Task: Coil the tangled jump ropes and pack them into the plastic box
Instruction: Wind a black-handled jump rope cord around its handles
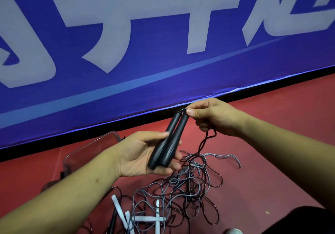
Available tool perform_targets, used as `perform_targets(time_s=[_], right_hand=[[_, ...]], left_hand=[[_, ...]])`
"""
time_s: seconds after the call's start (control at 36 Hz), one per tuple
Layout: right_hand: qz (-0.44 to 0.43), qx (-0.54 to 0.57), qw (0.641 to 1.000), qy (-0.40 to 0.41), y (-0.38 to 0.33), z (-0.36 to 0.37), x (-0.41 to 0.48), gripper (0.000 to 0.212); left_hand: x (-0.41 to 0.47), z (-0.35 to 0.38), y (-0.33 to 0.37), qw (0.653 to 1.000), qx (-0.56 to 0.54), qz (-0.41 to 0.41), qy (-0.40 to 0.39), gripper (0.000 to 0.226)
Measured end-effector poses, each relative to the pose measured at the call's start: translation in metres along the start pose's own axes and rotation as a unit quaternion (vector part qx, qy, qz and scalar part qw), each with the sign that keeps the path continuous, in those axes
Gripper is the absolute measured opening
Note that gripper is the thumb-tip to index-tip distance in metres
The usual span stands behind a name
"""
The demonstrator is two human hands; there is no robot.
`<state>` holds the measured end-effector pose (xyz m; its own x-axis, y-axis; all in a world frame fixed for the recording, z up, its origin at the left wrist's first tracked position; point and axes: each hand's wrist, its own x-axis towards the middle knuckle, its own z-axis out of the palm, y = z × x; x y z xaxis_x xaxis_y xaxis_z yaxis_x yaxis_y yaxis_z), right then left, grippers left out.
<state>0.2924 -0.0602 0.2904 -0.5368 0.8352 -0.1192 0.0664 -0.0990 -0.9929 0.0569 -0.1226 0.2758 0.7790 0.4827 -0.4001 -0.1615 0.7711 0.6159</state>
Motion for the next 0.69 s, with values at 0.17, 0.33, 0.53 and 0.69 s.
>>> perform_targets(time_s=[0.17,0.33,0.53,0.69], right_hand=[[0.013,-0.028,0.999,0.013,0.000,-0.010,-0.004,0.024],[0.036,-0.046,0.998,0.016,0.004,-0.004,0.003,0.044],[-0.022,-0.095,0.994,0.058,-0.001,-0.008,0.004,0.023],[-0.063,-0.119,0.989,0.055,-0.002,-0.009,0.005,0.014]], left_hand=[[0.000,-0.008,0.000,0.999,0.023,0.038,0.031,0.050],[0.005,0.000,-0.005,0.999,0.032,0.029,0.030,0.042],[0.007,-0.003,0.001,0.994,0.071,0.042,0.066,0.055],[0.009,-0.002,0.005,0.992,0.115,0.013,0.051,0.035]])
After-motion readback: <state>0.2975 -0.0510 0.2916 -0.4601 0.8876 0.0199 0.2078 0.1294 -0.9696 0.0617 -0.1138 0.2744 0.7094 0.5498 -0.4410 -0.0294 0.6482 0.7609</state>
